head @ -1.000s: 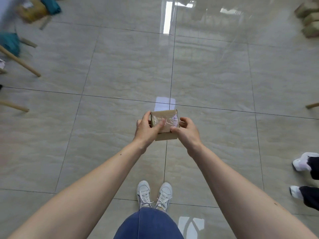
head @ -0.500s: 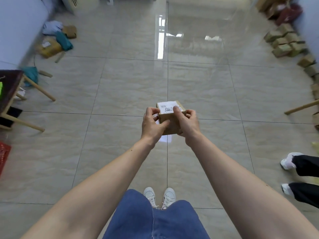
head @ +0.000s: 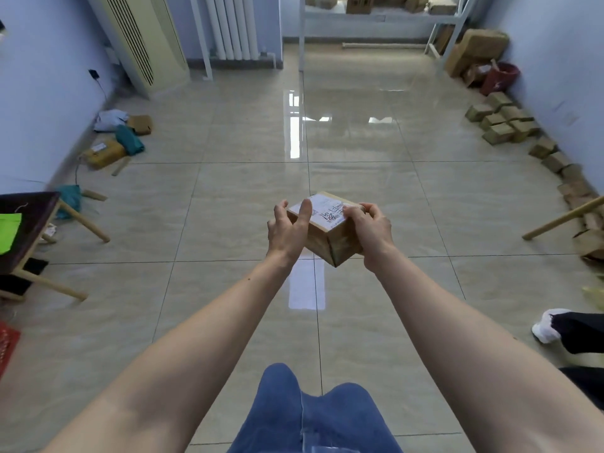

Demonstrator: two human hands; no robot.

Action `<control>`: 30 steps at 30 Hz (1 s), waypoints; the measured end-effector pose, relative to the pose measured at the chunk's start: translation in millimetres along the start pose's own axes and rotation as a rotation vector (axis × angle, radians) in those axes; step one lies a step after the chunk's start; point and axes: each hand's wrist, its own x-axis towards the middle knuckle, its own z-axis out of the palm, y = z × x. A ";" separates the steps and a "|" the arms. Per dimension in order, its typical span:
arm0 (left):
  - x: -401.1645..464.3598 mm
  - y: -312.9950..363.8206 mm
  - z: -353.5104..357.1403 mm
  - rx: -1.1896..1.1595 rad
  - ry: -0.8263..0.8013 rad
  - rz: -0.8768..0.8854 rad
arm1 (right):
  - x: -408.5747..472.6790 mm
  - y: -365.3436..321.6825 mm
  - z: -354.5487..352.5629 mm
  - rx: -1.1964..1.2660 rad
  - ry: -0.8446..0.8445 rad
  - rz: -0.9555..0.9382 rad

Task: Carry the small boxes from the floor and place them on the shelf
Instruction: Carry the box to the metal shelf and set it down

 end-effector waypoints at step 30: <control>-7.3 32.8 18.2 -0.338 -0.168 -0.291 | 18.9 -31.0 -55.8 -0.055 -0.141 0.042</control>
